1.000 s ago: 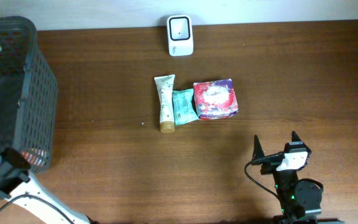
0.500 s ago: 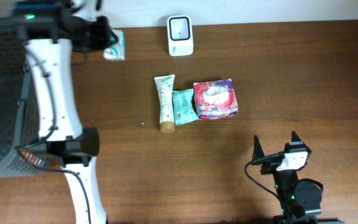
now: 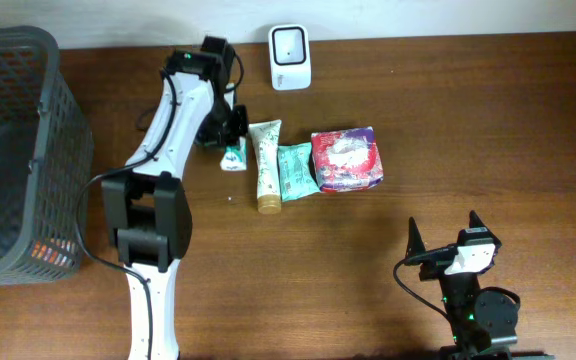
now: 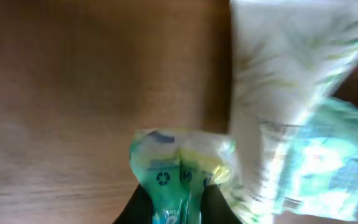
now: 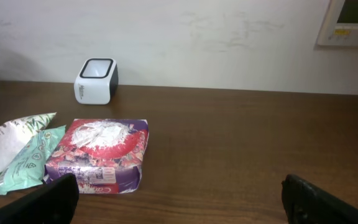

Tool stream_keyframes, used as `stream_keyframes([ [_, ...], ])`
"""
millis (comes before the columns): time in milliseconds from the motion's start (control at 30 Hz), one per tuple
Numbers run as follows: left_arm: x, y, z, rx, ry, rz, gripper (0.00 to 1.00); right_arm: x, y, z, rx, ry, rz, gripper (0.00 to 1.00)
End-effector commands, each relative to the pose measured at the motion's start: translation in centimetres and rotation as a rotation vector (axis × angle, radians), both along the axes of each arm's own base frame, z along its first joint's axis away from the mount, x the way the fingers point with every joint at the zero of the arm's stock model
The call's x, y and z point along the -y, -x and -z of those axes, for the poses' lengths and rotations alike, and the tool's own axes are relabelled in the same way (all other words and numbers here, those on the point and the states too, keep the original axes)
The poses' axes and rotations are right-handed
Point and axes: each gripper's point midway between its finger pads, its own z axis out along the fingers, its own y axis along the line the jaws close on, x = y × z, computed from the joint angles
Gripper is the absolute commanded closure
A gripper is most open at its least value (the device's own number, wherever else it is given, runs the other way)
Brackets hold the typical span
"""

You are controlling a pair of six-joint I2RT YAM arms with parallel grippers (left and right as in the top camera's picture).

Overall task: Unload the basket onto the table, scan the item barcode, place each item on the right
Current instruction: 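Place the teal tissue pack left of the Pantene tube, then grasp the small orange tissue pack in the basket, left gripper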

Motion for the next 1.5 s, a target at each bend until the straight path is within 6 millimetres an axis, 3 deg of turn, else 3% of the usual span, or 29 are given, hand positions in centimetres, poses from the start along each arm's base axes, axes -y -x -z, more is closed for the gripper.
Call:
stream_keyframes([
  [0,-0.2,0.4,1.6,-0.010,-0.011,-0.028,0.94,0.3,0.0,0.4,-0.005,0.005,0.015,0.01],
  [67,-0.1,0.3,1.9,-0.004,-0.009,-0.026,0.84,0.3,0.0,0.4,-0.005,0.005,0.015,0.01],
  [133,0.2,0.3,1.9,-0.003,0.000,-0.023,0.48,0.3,0.0,0.4,-0.005,0.005,0.015,0.01],
  [267,0.7,-0.3,0.1,0.019,0.031,-0.002,0.39,0.3,0.0,0.4,-0.005,0.005,0.015,0.01],
  [333,0.1,-1.6,-4.5,0.088,0.042,0.009,0.35,0.3,0.0,0.4,-0.005,0.005,0.015,0.01],
  [400,-1.1,-3.0,-12.8,0.252,0.072,-0.014,0.35,0.3,0.0,0.4,-0.005,0.005,0.015,0.01],
  [433,-1.4,-3.3,-15.1,0.309,0.081,-0.017,0.35,0.3,0.0,0.4,-0.005,0.005,0.015,0.01],
  [500,-2.5,-3.1,-22.3,0.491,0.102,-0.011,0.27,0.3,0.0,0.4,-0.005,0.005,0.015,0.01],
  [567,-4.4,-1.6,-28.3,0.651,0.085,-0.010,0.19,0.3,0.0,0.4,-0.005,0.005,0.015,0.01],
  [667,-8.9,0.4,-33.4,0.800,0.018,-0.105,0.18,0.3,0.0,0.4,-0.005,0.005,0.015,0.01],
  [767,-13.9,1.7,-36.0,0.872,-0.022,-0.216,0.11,0.3,0.0,0.4,-0.005,0.005,0.015,0.01],
  [833,-18.2,2.3,-36.2,0.872,-0.046,-0.352,0.08,0.3,0.0,0.4,-0.005,0.005,0.015,0.01],
  [967,-24.9,3.6,-35.5,0.843,-0.092,-0.588,0.02,0.3,0.0,0.4,-0.005,0.005,0.015,0.01],
  [1000,-27.5,4.3,-35.1,0.827,-0.138,-0.688,0.01,0.3,0.0,0.4,-0.005,0.005,0.015,0.01],
  [1067,-30.5,5.3,-34.0,0.782,-0.218,-0.782,0.01,0.3,0.0,0.4,-0.005,0.005,0.015,0.01],
  [1133,-32.5,5.8,-31.9,0.698,-0.268,-0.836,0.00,0.3,0.0,0.4,-0.005,0.005,0.015,0.01],
  [1267,-36.7,7.7,-25.2,0.452,-0.387,-1.077,0.01,0.3,0.0,0.4,-0.005,0.005,0.015,0.01],
  [1367,-38.3,7.8,-21.1,0.348,-0.391,-1.095,0.01,0.3,0.0,0.4,-0.005,0.005,0.015,0.01],
  [1467,-38.3,8.2,-16.5,0.225,-0.316,-1.106,0.01,0.3,0.0,0.4,-0.005,0.005,0.015,0.01],
])
